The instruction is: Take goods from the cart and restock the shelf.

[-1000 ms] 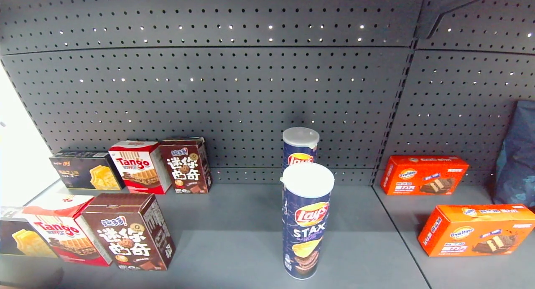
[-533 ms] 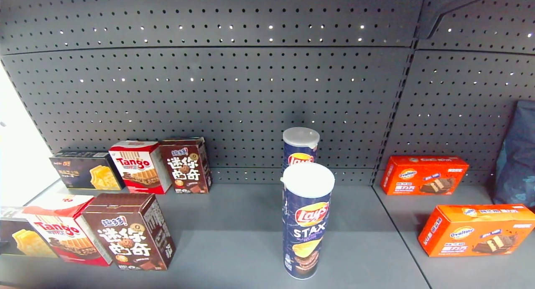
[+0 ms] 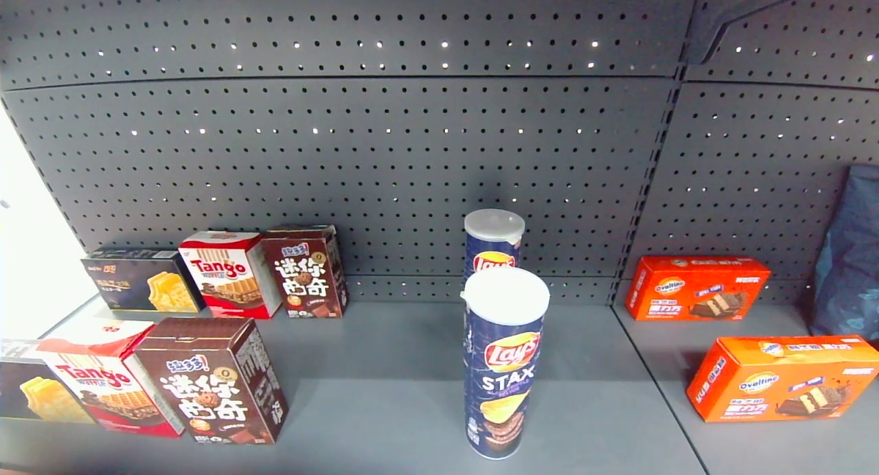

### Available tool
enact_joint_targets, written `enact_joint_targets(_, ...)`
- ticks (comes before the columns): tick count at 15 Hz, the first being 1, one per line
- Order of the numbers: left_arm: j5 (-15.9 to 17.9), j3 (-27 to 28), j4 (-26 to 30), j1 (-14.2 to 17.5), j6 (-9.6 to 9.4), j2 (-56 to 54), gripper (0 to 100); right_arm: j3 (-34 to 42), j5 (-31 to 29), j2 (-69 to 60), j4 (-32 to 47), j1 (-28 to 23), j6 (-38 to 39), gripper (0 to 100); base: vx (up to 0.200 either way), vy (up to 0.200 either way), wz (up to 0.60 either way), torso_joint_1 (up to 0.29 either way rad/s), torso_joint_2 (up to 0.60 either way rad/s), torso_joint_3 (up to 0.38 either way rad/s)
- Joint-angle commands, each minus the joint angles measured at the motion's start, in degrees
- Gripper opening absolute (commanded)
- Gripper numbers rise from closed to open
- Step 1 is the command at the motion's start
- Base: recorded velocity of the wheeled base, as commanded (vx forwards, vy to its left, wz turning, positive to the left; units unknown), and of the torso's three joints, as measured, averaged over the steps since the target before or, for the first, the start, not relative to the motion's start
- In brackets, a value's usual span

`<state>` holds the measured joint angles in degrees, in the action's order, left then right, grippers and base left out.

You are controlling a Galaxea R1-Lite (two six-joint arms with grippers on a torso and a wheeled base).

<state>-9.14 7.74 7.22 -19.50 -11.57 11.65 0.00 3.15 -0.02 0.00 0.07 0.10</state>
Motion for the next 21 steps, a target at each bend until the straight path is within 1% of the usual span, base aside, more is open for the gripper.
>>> enact_joint_targets(1,1.67,1.05,2.36,5.35,2.25,-5.68,100,0.00,0.02,0.02,0.00,0.01,-0.01,100,0.000,0.000,0.00,0.000,0.00,0.000)
enact_joint_targets(2,6.42,1.05,2.19,8.17,2.16,-1.81,100,0.00,0.02,0.02,0.00,0.01,-0.01,100,0.000,0.000,0.00,0.000,0.00,0.000)
enact_joint_targets(3,11.96,0.70,2.28,10.45,2.16,-0.32,100,0.00,0.02,0.02,0.00,0.01,-0.01,100,0.000,0.000,0.00,0.000,0.00,0.000)
enact_joint_targets(4,18.72,-1.15,2.71,13.88,1.81,-0.05,100,0.00,0.02,0.02,0.00,0.10,-0.01,100,0.000,0.000,0.00,0.000,0.00,0.000)
enact_joint_targets(5,19.34,-2.38,1.84,16.96,1.02,-0.05,100,0.00,0.02,0.02,0.00,0.01,-0.01,100,0.000,0.000,0.00,0.000,0.00,0.000)
enact_joint_targets(6,19.43,-2.47,1.22,20.21,0.58,-0.32,100,0.00,0.02,0.02,0.00,0.01,-0.01,100,0.000,0.000,0.00,0.000,0.00,0.000)
enact_joint_targets(7,19.43,-2.64,0.78,21.53,0.49,-0.58,100,0.00,0.02,0.02,0.00,0.01,-0.01,100,0.000,0.000,0.00,0.000,0.00,0.000)
enact_joint_targets(8,19.43,-3.17,-0.80,24.08,0.58,-1.55,100,0.00,0.02,0.02,0.00,0.01,-0.01,100,0.000,0.000,0.00,0.000,0.00,0.000)
enact_joint_targets(9,19.43,-3.26,-0.98,24.51,0.67,-2.43,100,0.00,0.02,0.02,0.00,0.01,-0.01,100,0.000,0.000,0.00,0.000,0.00,0.000)
enact_joint_targets(10,19.25,-3.43,-1.15,24.34,1.02,-6.38,100,0.00,0.02,0.02,0.00,0.01,-0.01,100,0.000,0.000,0.00,0.000,0.00,0.000)
enact_joint_targets(12,19.16,-3.96,-2.21,24.25,0.93,-7.08,100,0.00,0.02,0.02,0.00,0.01,-0.01,100,0.000,0.000,0.00,0.000,0.00,0.000)
enact_joint_targets(13,18.37,-3.87,-2.21,22.05,1.11,-7.26,100,0.00,0.02,0.02,0.00,0.10,-0.01,100,0.000,0.000,0.00,0.000,0.00,0.000)
enact_joint_targets(14,15.82,-3.87,-2.12,17.75,1.46,-7.26,100,0.00,0.02,0.02,0.00,0.01,-0.01,100,0.000,0.000,0.00,0.000,0.00,0.000)
enact_joint_targets(15,11.60,-3.87,-2.12,16.25,2.08,-7.26,100,0.00,0.02,0.02,0.00,0.01,-0.01,100,0.000,0.000,0.00,0.000,0.00,0.000)
enact_joint_targets(16,9.67,-4.05,-2.38,17.92,2.34,-8.05,100,0.00,0.02,0.02,0.00,0.10,-0.01,100,0.000,0.000,0.00,0.000,0.00,0.000)
enact_joint_targets(17,9.67,-4.66,-3.26,19.33,2.60,-11.65,100,0.00,0.02,0.02,0.00,0.01,-0.01,100,0.000,0.000,0.00,0.000,0.00,0.000)
enact_joint_targets(18,9.85,-6.33,-7.22,19.50,4.45,-11.65,100,0.00,0.02,0.02,0.00,0.01,-0.01,100,0.000,0.000,0.00,0.000,0.00,0.000)
enact_joint_targets(19,9.85,-6.77,-8.18,19.50,4.89,-11.65,100,0.00,0.02,0.02,0.00,0.01,-0.01,100,0.000,0.000,0.00,0.000,0.00,0.000)
enact_joint_targets(20,10.20,-6.60,-7.83,19.50,4.54,-11.65,100,0.00,0.02,0.02,0.00,0.01,-0.01,100,0.000,0.000,0.00,0.000,0.00,0.000)
enact_joint_targets(21,12.04,-6.51,-7.30,19.50,3.48,-11.65,100,0.00,0.02,0.02,0.00,0.01,-0.01,100,0.000,0.000,0.00,0.000,0.00,0.000)
